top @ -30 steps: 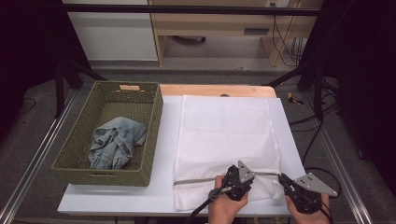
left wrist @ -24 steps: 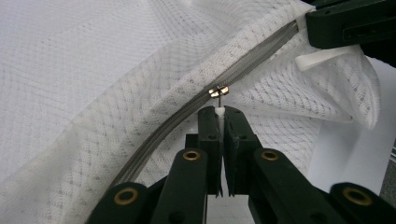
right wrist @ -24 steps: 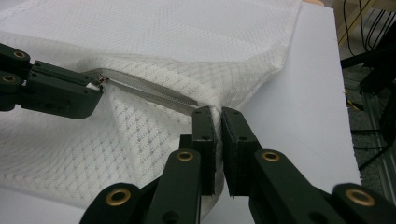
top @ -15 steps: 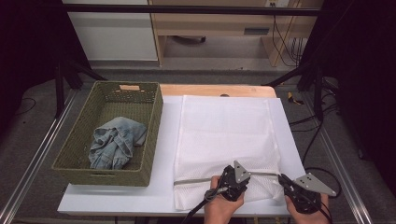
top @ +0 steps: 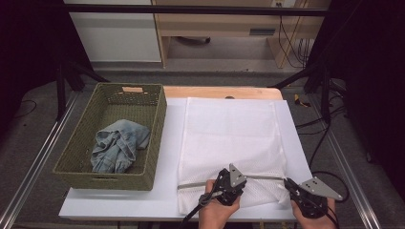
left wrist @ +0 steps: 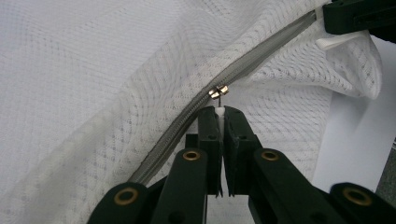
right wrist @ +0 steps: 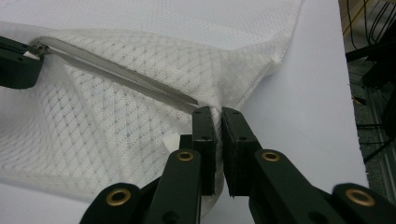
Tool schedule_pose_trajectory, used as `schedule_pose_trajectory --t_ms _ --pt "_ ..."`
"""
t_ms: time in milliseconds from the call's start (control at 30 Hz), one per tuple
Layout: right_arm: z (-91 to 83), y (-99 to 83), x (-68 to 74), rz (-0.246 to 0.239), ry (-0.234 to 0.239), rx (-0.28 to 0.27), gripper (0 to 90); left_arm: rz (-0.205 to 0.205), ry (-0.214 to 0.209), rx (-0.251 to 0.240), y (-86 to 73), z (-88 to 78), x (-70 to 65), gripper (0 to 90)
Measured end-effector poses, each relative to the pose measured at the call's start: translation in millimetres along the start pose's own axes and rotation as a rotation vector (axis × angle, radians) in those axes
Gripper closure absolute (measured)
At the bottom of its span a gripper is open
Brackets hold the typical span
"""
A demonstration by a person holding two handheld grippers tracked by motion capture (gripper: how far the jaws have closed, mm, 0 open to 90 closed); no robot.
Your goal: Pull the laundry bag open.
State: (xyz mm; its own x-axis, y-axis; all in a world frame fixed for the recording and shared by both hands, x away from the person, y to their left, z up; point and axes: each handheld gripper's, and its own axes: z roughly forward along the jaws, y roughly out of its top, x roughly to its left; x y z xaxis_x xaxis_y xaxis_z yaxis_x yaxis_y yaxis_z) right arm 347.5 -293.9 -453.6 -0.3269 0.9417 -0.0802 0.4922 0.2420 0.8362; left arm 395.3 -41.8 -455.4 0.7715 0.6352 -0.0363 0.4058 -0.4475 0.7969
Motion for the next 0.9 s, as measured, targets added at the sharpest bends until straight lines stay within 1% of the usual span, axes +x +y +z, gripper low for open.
schedule_pose_trajectory --t_ms 100,200,400,467,633,767,900 --pt "-0.3 0.7 0.8 0.001 0.004 -0.001 84.7 -0.001 0.009 0.004 -0.9 -1.7 2.1 86.6" --pt "-0.4 0.5 0.7 -0.001 0.004 0.000 84.7 -0.003 0.010 0.002 -2.1 -4.0 3.4 86.7" --pt "-0.1 -0.1 -0.6 -0.003 0.002 0.002 84.8 0.012 0.014 0.006 -3.1 -9.3 4.4 86.6" --pt "-0.6 -0.1 -0.9 -0.003 0.003 -0.002 84.7 0.010 0.018 0.004 -4.1 -10.1 5.4 86.7" --pt "-1.1 0.1 0.1 -0.012 -0.004 -0.005 84.7 -0.013 0.020 -0.002 -7.4 -14.7 11.1 86.6" --pt "-1.7 -0.2 -0.3 -0.004 -0.003 -0.003 84.8 -0.007 0.029 -0.002 -8.0 -19.4 14.1 86.6" --pt "-2.2 -1.2 -2.2 0.001 -0.009 -0.001 84.7 -0.017 0.037 -0.004 -10.6 -23.1 18.7 86.7"
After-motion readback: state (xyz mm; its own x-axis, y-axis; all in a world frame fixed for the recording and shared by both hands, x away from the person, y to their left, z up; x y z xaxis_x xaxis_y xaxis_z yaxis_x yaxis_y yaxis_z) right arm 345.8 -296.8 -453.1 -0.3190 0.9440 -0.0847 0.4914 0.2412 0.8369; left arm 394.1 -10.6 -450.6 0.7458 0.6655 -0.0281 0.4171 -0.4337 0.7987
